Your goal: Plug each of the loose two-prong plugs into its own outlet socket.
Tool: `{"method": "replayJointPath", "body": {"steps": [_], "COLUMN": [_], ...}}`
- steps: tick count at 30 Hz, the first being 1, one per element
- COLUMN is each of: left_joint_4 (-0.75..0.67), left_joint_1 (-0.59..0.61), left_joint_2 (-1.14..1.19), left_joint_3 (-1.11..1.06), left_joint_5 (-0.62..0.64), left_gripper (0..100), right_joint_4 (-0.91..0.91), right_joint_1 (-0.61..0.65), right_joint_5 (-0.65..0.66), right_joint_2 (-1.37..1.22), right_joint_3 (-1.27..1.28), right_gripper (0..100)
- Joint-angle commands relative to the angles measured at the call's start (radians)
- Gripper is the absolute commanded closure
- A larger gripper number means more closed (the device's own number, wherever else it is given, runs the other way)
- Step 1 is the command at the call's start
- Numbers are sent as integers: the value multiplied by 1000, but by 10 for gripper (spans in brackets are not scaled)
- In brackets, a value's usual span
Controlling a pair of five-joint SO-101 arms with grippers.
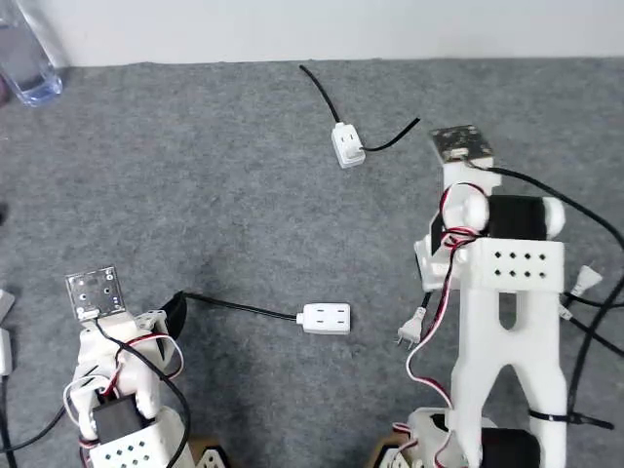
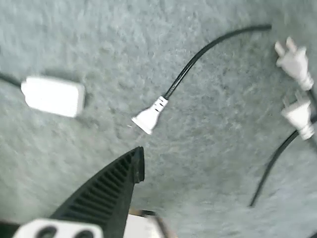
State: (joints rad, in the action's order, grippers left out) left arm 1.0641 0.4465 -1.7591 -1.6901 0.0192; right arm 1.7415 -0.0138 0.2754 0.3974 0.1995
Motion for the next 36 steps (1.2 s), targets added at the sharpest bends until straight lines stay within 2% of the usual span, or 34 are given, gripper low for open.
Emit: {"method": "replayJointPath", "body": {"steps": [1, 7, 10, 14, 16, 25, 36], "left_joint_4": [-23, -25, -25, -25, -25, -25, -21], "left_joint_1": [-5, -5, -5, -5, -5, -5, -5], "left_joint_2": [-3, -3, -3, -3, -3, -3, -3], "left_joint_3": [4, 4, 4, 4, 4, 4, 4], "left_joint_5": [0, 0, 0, 0, 0, 0, 0], "left_gripper": [661, 661, 661, 661, 661, 661, 661], "right_joint_4": [25, 51, 53, 53, 53, 45, -5], "right_joint_1": [-42, -44, -42, -62, -67, -65, -64], "right_joint_5": [270, 565, 792, 1160, 1283, 1439, 1752], "right_joint_2": [41, 33, 41, 41, 41, 30, 28], "right_joint_3": [-5, 40, 138, 282, 305, 258, 292], "right_gripper": [471, 471, 471, 471, 471, 472, 472]}}
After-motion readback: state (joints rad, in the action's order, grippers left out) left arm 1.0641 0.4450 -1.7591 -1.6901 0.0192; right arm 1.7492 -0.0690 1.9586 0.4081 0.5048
